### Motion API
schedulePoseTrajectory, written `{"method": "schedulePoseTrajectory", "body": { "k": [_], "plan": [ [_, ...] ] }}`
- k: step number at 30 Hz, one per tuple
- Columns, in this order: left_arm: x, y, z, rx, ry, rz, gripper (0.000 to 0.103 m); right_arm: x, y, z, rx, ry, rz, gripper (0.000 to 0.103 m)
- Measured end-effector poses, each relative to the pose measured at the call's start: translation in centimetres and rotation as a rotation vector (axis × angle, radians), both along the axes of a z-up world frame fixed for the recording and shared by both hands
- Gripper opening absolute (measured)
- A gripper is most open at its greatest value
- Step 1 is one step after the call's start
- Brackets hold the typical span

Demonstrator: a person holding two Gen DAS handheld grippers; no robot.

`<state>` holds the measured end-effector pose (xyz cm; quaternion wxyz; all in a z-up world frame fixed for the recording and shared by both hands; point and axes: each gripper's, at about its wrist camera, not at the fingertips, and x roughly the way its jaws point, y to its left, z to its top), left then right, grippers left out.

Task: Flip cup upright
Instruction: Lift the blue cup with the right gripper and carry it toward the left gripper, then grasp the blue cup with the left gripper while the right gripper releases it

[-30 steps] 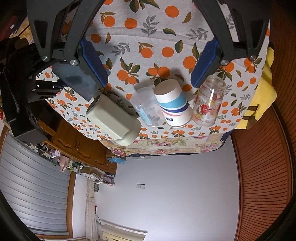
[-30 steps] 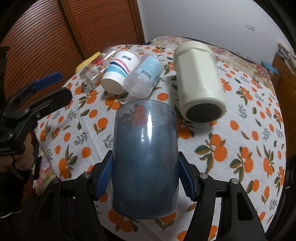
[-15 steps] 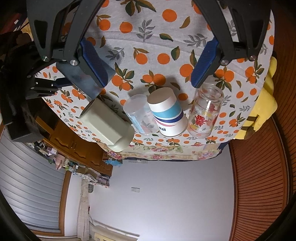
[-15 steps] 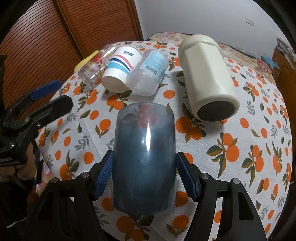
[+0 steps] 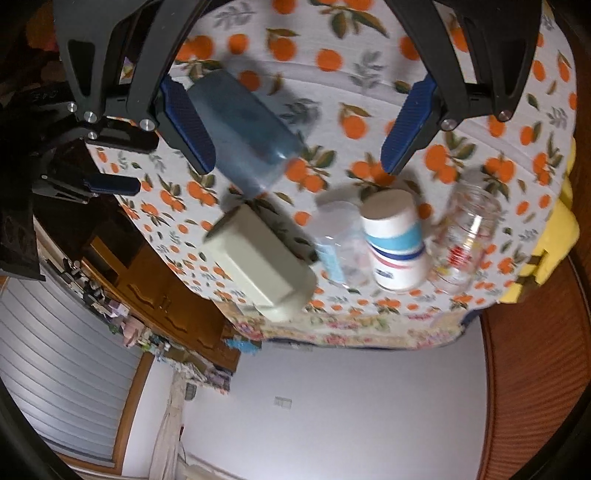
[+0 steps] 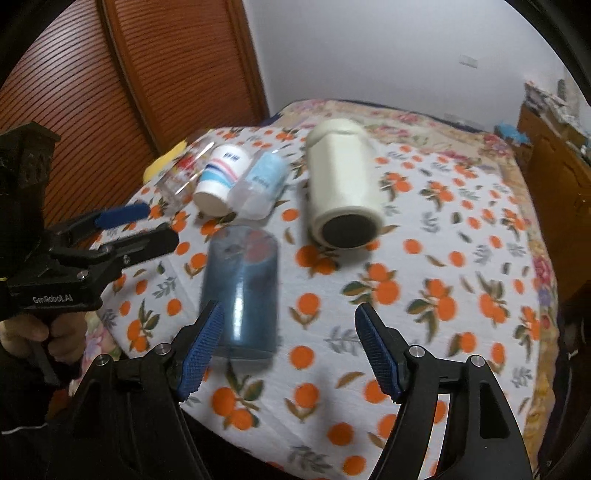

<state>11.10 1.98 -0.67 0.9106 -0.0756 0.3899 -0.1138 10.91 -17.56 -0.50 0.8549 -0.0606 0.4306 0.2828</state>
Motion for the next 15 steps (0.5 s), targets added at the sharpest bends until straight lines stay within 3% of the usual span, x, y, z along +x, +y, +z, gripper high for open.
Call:
{"method": "schedulePoseTrajectory", "body": {
  "k": [15],
  "plan": [
    [3.3,-2.7,-1.9,-0.025,0.225,0.032,0.092,0.4,-3.5,-0.6,0.048,-0.036,-0.070,0.076]
  ]
}}
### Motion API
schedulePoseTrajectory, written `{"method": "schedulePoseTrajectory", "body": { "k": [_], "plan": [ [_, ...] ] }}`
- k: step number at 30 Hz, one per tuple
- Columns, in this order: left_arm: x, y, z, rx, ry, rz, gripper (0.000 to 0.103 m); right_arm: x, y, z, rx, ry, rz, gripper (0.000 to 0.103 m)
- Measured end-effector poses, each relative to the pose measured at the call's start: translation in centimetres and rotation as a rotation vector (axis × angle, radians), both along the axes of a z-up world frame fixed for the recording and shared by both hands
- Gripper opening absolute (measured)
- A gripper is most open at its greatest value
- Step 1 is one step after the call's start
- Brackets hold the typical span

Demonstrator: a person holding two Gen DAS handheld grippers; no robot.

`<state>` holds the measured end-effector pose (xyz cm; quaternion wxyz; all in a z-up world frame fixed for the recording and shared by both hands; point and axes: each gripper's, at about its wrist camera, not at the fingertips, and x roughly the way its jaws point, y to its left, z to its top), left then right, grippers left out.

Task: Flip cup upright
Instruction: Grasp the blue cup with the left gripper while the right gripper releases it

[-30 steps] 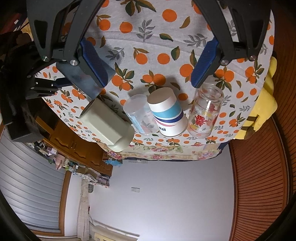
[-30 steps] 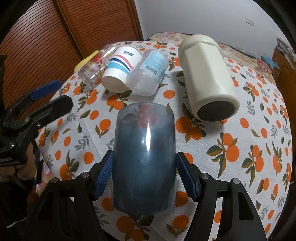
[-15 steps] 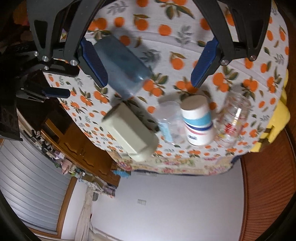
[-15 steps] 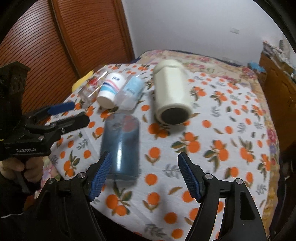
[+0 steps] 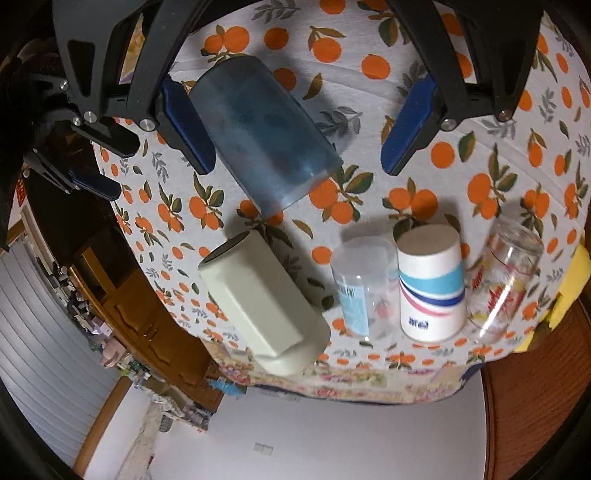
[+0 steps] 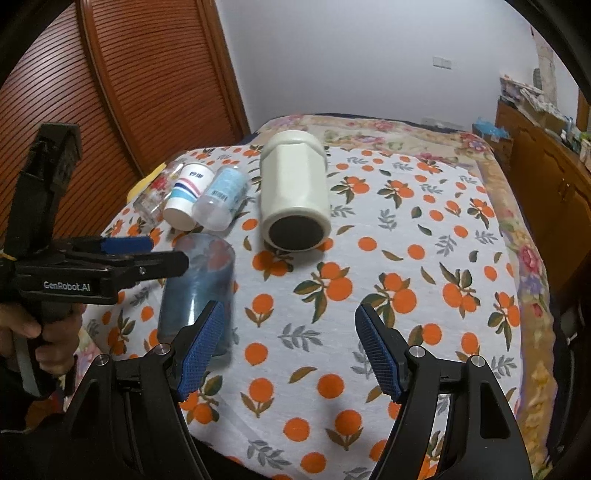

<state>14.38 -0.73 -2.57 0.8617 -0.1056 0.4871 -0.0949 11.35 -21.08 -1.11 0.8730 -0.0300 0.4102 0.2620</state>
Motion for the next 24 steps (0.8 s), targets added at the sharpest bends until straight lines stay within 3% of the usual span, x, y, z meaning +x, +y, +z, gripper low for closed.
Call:
{"method": "schedulePoseTrajectory", "body": {
  "k": [6,17,20,24],
  "plan": [
    [0.9,-0.6,-1.2,0.000,0.051,0.003,0.092,0.3,-0.8,-0.5,0.016,0.004,-0.014,0.076],
    [1.4,-0.6,-2.7,-0.114,0.121,0.011,0.092,0.7,-2.3,-0.5,0.063,0.008,-0.043,0.076],
    [2.0,-0.7,-3.2,-0.161,0.158,0.002,0.089,1.0,-2.6,-0.3,0.079,0.010,-0.057,0.076],
    [2.3,-1.4,-3.5,-0.168,0.202,-0.012,0.083,1.0,-2.7,-0.2,0.074,0.005,-0.057,0.076]
  ]
}}
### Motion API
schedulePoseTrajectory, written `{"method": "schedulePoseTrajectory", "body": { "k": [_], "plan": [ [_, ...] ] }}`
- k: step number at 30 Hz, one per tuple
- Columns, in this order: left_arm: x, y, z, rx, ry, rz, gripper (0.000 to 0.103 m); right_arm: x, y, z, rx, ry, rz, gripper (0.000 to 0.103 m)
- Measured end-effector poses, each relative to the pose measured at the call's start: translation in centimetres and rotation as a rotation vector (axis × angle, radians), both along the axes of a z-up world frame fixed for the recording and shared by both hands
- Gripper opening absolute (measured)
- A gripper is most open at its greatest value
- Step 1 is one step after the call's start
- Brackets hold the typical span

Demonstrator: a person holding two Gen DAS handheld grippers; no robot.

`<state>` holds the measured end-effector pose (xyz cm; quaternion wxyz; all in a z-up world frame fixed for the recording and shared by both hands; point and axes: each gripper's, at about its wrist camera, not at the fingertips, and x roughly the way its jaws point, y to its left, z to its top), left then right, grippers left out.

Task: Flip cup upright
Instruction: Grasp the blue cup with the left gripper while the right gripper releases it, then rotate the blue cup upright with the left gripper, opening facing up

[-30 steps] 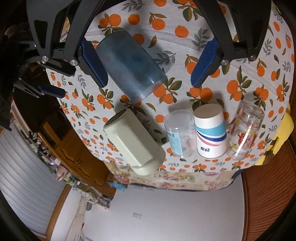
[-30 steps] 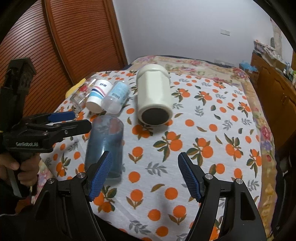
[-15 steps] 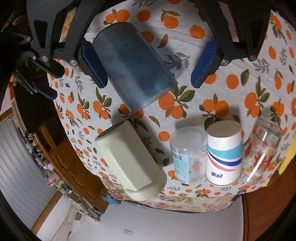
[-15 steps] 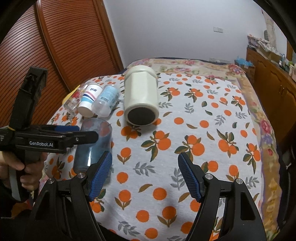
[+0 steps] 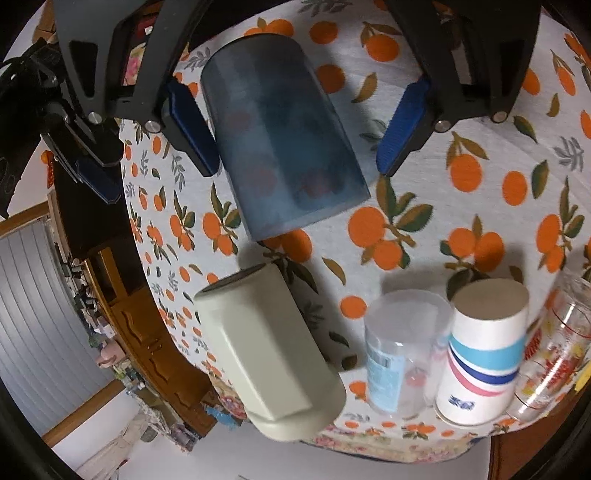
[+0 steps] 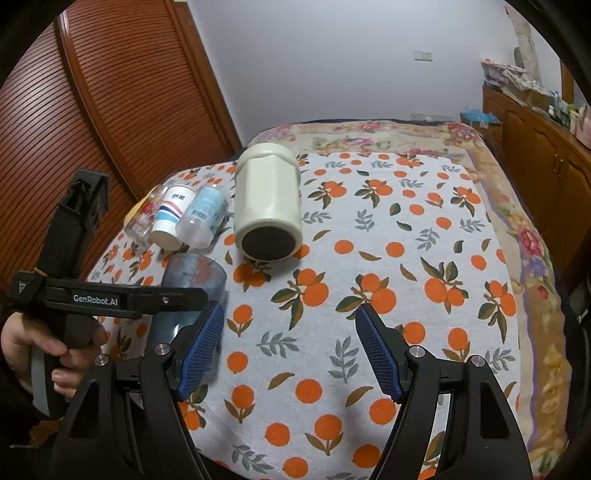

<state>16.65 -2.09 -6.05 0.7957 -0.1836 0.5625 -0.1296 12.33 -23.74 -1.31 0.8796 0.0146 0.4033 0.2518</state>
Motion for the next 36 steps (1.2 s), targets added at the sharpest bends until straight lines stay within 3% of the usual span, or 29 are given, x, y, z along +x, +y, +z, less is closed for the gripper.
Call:
{"method": "schedulePoseTrajectory", "body": {
  "k": [4,18,20,30,36],
  "plan": [
    [0.3,-0.7,-0.2,-0.013,0.038,-0.028,0.074,-0.1,-0.1,0.0,0.000,-0.003,0.001,0.076],
    [2.4,-0.5,-0.4,0.022,0.064,-0.060,0.075,0.1,0.1,-0.8,-0.007,0.020,0.001,0.076],
    [2.3,-0.5,-0.2,0.043,0.042,-0.060,0.074,0.1,0.0,-1.0,-0.009,0.021,0.000,0.076],
    [0.2,0.3,4.4,0.210,-0.233,-0.085,0.066,0.5,0.1,-2.0,-0.018,0.046,-0.009,0.076],
    [-0.2,-0.2,4.5,0.294,-0.292,-0.109,0.065,0.3,0.7,-2.2,-0.023,0.042,0.002,0.076]
  ]
}}
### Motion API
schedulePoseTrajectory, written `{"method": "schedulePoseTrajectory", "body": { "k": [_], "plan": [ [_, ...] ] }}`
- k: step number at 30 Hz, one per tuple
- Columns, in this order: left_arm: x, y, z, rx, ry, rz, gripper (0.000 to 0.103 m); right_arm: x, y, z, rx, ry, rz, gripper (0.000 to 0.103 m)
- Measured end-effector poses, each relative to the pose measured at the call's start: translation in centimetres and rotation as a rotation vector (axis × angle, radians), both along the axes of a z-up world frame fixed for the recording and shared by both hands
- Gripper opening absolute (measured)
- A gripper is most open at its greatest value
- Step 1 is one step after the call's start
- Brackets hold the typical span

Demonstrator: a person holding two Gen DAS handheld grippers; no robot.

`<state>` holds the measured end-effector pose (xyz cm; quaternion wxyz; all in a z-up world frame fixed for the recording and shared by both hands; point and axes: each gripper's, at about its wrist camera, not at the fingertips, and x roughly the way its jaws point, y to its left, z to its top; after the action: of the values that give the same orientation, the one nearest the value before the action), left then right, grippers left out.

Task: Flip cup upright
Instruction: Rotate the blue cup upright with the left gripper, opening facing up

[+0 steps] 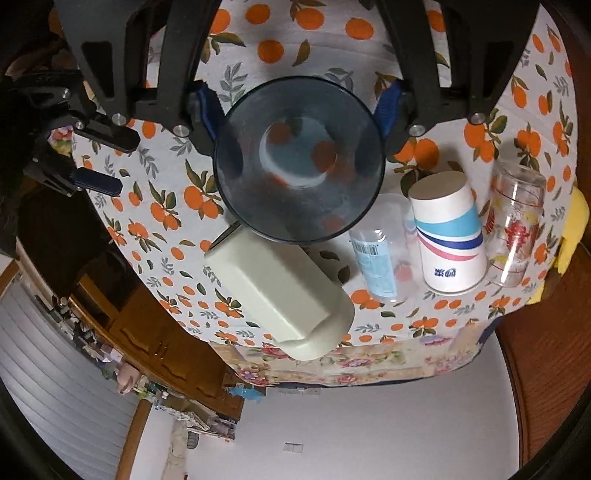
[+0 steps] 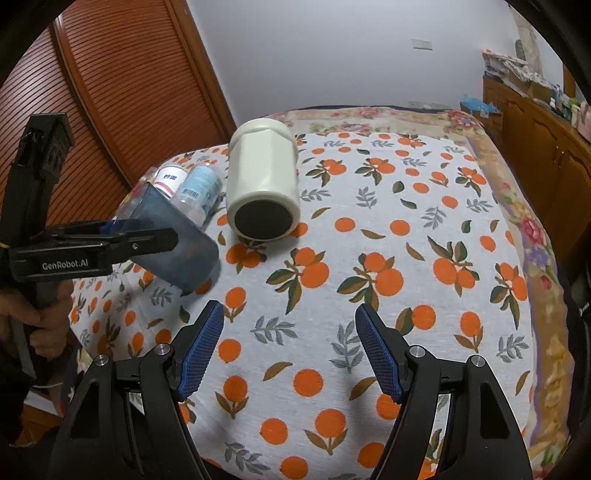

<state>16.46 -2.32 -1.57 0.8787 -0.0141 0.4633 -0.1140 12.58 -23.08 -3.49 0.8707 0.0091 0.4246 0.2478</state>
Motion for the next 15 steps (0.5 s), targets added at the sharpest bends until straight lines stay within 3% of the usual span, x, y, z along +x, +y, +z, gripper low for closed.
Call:
{"method": "schedulePoseTrajectory", "body": {
  "k": [8,15],
  "plan": [
    [-0.7,-1.9,0.6,0.086,-0.024,-0.051,0.066,-0.1,-0.4,0.0,-0.001,0.002,-0.010,0.076],
    [-1.6,-2.9,0.8,0.101,-0.018,-0.094,0.066,0.0,-0.7,-0.2,0.002,0.006,-0.018,0.076]
  ]
}}
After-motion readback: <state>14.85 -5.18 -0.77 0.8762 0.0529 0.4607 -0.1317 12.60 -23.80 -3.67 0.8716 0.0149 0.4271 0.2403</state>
